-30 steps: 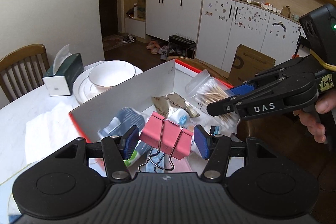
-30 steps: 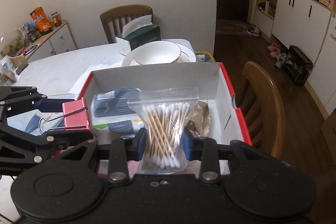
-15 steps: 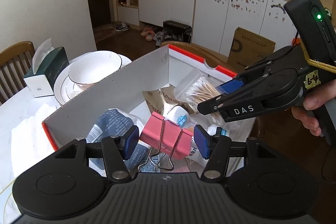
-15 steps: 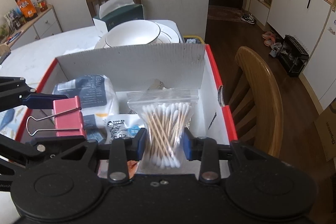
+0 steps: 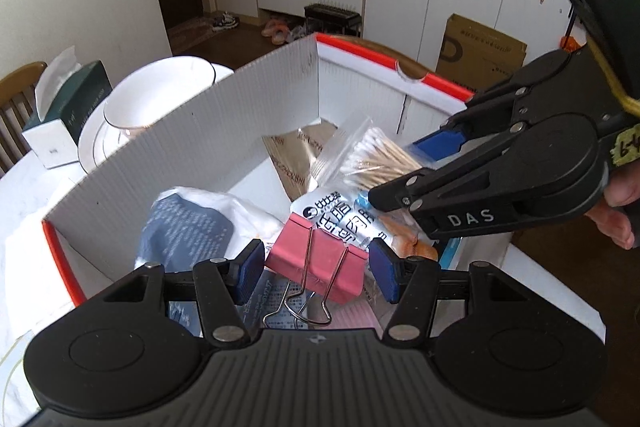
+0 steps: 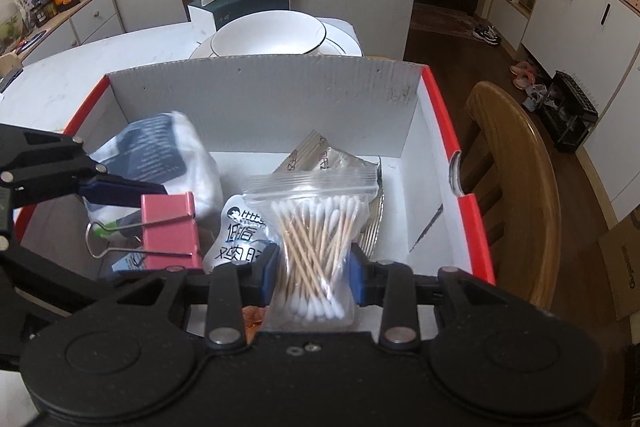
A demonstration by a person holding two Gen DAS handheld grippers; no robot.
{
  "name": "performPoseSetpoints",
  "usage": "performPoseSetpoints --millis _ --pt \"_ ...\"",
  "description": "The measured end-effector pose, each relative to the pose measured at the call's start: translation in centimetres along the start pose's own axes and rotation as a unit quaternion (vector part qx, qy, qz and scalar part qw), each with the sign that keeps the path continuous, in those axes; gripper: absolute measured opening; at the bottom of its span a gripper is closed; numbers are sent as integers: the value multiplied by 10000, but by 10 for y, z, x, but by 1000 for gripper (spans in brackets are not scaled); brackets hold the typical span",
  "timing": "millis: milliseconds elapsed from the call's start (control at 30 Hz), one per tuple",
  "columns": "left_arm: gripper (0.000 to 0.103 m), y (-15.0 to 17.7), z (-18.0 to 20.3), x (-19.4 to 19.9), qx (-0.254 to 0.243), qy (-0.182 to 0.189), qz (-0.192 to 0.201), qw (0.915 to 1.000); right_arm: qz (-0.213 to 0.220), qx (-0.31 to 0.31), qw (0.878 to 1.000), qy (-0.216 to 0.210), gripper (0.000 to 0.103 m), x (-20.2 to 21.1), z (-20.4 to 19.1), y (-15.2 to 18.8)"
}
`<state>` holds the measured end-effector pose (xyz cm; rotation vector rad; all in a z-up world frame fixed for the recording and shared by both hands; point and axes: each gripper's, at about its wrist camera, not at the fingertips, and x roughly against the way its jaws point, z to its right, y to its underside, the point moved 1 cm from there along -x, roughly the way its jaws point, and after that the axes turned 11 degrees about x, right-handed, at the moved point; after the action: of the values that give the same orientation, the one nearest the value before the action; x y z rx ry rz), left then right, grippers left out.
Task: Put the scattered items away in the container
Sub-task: 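Carry the binder clip and cotton swab bag with both tools over the shoebox, then open both tools to drop the binder clip and swab bag into the shoebox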
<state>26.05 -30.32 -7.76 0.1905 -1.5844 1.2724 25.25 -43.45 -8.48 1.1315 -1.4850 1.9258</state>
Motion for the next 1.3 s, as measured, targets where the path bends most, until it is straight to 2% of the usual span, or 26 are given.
performPoseSetpoints --millis 167,367,567,633,800,933,1300 --pt "56 -2 -5 -5 126 58 -172 9998 31 -24 10000 -35 35 -1 0 -2" --pt "56 -6 -11 -17 328 158 -637 9973 36 -29 10000 -71 37 -2 1 -3" --pt "57 -6 -10 -18 262 178 -788 9964 36 15 10000 -73 41 0 0 -3" --pt "57 -5 -10 -18 276 200 -789 9963 35 29 10000 -46 45 1 0 -3" --pt "57 -3 -13 -14 385 217 -759 9961 -1 44 10000 -55 48 4 -1 -1" --pt "57 -1 -14 -10 419 204 -670 9967 10 64 10000 -40 56 8 -2 0" --pt "57 5 -13 19 488 273 -228 9982 152 73 9999 -24 61 25 -6 0"
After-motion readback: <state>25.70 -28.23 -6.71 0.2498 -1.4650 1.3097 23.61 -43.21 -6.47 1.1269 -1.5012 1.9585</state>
